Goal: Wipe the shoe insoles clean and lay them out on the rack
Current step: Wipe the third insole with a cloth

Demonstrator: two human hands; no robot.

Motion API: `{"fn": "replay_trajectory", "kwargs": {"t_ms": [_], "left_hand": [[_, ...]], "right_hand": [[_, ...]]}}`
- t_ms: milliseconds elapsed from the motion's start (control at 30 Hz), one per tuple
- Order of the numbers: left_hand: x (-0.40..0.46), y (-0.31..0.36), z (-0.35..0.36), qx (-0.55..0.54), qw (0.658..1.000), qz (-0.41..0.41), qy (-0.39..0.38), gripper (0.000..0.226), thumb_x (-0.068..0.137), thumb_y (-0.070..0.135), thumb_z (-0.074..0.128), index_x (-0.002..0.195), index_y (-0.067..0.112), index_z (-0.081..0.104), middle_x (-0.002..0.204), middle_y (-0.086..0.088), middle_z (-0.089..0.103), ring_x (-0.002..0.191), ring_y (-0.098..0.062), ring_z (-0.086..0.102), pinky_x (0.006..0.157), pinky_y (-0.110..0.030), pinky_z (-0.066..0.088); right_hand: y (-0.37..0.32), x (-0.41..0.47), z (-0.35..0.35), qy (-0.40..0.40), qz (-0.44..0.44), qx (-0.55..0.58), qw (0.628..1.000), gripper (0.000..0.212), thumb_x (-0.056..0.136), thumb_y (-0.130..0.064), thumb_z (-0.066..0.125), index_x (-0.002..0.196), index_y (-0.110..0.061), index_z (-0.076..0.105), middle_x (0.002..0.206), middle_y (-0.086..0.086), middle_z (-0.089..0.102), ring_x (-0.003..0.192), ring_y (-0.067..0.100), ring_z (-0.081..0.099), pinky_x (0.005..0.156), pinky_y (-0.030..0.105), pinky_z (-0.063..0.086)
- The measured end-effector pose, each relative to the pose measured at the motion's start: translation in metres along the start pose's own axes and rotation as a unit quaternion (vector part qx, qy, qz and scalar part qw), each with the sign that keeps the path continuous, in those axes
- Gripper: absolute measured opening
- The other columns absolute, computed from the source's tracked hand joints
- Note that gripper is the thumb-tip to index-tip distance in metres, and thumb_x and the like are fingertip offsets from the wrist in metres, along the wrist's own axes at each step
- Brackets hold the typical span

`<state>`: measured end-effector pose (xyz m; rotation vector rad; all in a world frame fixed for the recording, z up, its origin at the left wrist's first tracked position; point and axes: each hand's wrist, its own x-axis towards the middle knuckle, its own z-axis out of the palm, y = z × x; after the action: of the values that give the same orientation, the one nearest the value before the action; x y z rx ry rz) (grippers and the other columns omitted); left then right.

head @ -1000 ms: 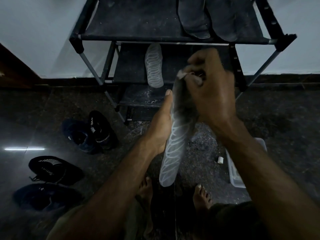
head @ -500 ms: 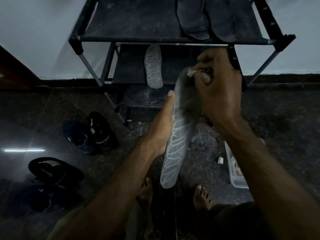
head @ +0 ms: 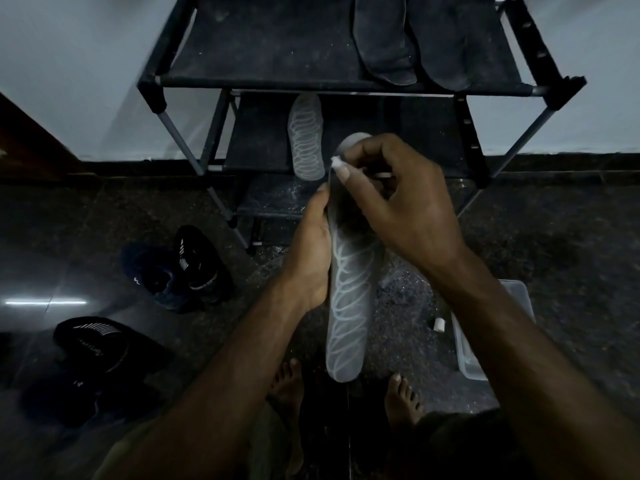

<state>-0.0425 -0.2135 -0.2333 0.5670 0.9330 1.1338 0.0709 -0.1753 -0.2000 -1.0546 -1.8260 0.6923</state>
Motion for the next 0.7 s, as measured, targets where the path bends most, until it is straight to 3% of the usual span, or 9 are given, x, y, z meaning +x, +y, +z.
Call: {"fn": "replay_trajectory", "kwargs": {"t_ms": [133,200,267,333,367,467,567,700], "left_hand": [[0.0,0.004,-0.001,-0.033,0.999,0.012,0.005,0.046,0.099,0.04,0.032,0.094,0.009,0.065,0.086,-0.01,0.064,0.081,-0.021,0.061,0.074,-0.033,0.05],[0.0,0.005,-0.001,-0.049,0.999,0.016,0.017,0.045,0.098,0.042,0.034,0.094,0.009,0.064,0.086,-0.01,0.062,0.08,-0.021,0.06,0.071,-0.032,0.05],[0.001,0.005,-0.002,-0.047,0.998,0.01,0.031,0.055,0.098,0.05,0.032,0.112,0.007,0.064,0.102,-0.014,0.068,0.094,-0.026,0.065,0.08,-0.035,0.053],[0.001,0.004,-0.002,-0.005,0.998,0.008,0.057,0.067,0.098,0.058,0.028,0.136,0.009,0.052,0.131,-0.017,0.06,0.122,-0.03,0.058,0.098,-0.038,0.048],[0.0,0.004,0.0,0.009,0.998,0.016,0.064,0.068,0.096,0.058,0.033,0.139,0.008,0.049,0.137,-0.018,0.056,0.127,-0.031,0.053,0.103,-0.039,0.045],[-0.003,0.006,0.004,-0.002,0.999,0.023,0.049,0.056,0.093,0.052,0.04,0.12,0.006,0.06,0.112,-0.017,0.067,0.111,-0.028,0.063,0.094,-0.04,0.051],[-0.001,0.006,0.003,0.028,0.998,0.048,0.031,0.051,0.09,0.054,0.047,0.113,0.01,0.06,0.096,-0.007,0.067,0.093,-0.017,0.065,0.077,-0.031,0.053],[0.0,0.002,0.003,0.035,0.999,0.024,0.005,0.055,0.101,0.051,0.031,0.126,0.012,0.06,0.119,-0.013,0.066,0.116,-0.029,0.059,0.1,-0.043,0.048]], "right_hand": [[0.001,-0.001,0.003,-0.001,0.046,0.035,0.998,0.02,0.09,-0.016,0.069,0.109,-0.011,0.063,0.099,-0.013,0.067,0.093,-0.004,0.064,0.077,0.01,0.05],[0.004,-0.001,0.002,0.001,0.07,0.004,0.998,0.026,0.088,-0.016,0.07,0.112,-0.012,0.064,0.102,-0.009,0.066,0.092,-0.002,0.064,0.077,0.01,0.05],[0.005,-0.003,0.001,-0.004,0.06,-0.064,0.996,0.026,0.087,-0.021,0.071,0.112,-0.014,0.068,0.103,-0.003,0.063,0.088,0.002,0.062,0.076,0.012,0.05],[0.003,-0.004,0.003,-0.028,0.034,-0.114,0.992,0.022,0.089,-0.024,0.069,0.109,-0.016,0.07,0.101,-0.001,0.062,0.087,0.005,0.058,0.075,0.013,0.047],[0.001,-0.005,0.005,-0.043,0.022,-0.127,0.991,0.02,0.089,-0.023,0.068,0.107,-0.016,0.07,0.101,-0.001,0.062,0.087,0.004,0.056,0.075,0.011,0.044],[-0.003,-0.006,0.009,-0.068,0.0,-0.147,0.987,0.013,0.089,-0.02,0.067,0.1,-0.016,0.072,0.099,0.0,0.063,0.087,0.006,0.056,0.074,0.01,0.042],[0.0,-0.003,0.004,-0.009,0.007,-0.153,0.988,0.016,0.092,-0.029,0.065,0.092,-0.014,0.071,0.091,0.0,0.062,0.077,0.008,0.056,0.068,0.016,0.046],[0.009,0.003,-0.005,0.089,0.013,-0.154,0.984,0.016,0.093,-0.026,0.064,0.096,-0.012,0.07,0.092,0.002,0.063,0.074,0.009,0.058,0.065,0.023,0.049]]}}
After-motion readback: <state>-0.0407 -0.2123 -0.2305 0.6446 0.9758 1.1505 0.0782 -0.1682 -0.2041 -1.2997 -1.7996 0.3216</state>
